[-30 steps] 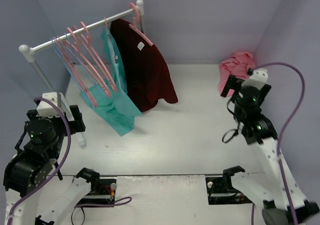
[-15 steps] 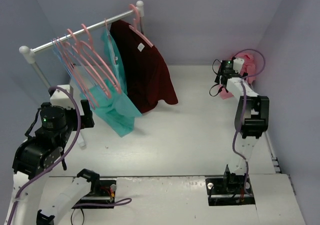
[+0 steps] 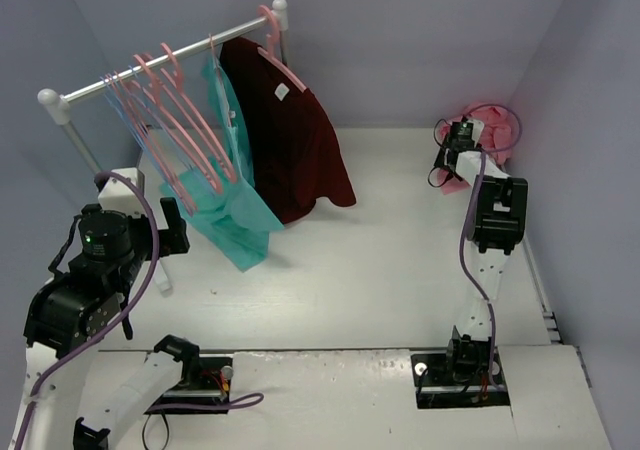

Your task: Place the t-shirt on the hanger

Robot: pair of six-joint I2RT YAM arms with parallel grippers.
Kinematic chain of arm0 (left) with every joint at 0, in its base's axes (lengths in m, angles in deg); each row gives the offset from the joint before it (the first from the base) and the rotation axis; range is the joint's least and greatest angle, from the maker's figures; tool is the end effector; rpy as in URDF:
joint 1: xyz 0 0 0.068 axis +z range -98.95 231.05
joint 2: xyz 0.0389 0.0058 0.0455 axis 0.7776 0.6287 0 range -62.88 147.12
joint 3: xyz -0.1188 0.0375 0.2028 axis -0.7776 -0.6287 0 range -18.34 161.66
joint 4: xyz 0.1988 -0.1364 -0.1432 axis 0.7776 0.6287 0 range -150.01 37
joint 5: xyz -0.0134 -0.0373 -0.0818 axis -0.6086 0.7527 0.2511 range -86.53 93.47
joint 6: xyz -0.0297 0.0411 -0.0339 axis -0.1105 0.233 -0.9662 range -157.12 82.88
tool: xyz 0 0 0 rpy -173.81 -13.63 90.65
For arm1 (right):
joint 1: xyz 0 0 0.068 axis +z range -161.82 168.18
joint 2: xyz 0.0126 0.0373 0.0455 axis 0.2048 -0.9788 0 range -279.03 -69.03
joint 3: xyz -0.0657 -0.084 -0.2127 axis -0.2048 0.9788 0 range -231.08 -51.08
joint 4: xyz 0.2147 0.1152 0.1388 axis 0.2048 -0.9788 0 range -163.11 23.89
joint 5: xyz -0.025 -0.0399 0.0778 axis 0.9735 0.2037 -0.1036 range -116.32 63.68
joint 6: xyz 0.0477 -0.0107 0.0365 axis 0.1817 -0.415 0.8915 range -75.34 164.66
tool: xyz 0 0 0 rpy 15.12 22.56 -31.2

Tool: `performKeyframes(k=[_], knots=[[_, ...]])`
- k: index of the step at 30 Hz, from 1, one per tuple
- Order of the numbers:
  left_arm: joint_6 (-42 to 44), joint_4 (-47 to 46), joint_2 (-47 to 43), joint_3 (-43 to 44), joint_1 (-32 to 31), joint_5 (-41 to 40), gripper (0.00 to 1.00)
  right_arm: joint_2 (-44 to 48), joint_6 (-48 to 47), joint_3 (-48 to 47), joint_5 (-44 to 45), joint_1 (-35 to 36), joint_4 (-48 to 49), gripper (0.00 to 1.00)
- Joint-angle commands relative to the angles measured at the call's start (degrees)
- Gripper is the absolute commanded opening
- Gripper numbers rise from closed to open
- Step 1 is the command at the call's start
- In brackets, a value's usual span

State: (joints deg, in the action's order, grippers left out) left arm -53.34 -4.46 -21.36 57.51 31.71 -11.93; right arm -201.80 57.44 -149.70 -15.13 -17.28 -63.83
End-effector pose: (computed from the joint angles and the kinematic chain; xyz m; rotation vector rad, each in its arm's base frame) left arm 0.1403 -0.0364 0.4209 -0.1256 1.9262 -0.1542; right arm 0.5254 -0.0591 0.1189 0.4490 2.0700 -0.1318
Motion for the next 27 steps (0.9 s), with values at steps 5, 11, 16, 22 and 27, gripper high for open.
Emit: performKeyframes(k=[5,11,16,22,27], knots=[[0.0,-1.7,2.1,2.9,0.0,1.1,0.88,5.2,-5.7,-0.6,-9.7,-1.3,-0.3,0.0],[2.3,-1.8,5.1,9.4,0.0,1.8,0.83,25.8,-14.4,-4.7,-10.3,1.4,-2.4,0.0],[2.3,-2.0,6.4,13.1,-0.1,3.6,0.82,44.0,-15.0,-2.0,-14.4,5.1,-5.3,0.0],[1.0,-2.2,6.6,12.9,-0.2,6.3,0.82,60.5,-6.9,20.7,-11.4,22.0,-5.0,0.0],[-1.2,-2.2,5.8,11.2,-0.4,9.2,0.82,67.6,2.6,38.0,-6.4,35.7,-4.2,0.08]])
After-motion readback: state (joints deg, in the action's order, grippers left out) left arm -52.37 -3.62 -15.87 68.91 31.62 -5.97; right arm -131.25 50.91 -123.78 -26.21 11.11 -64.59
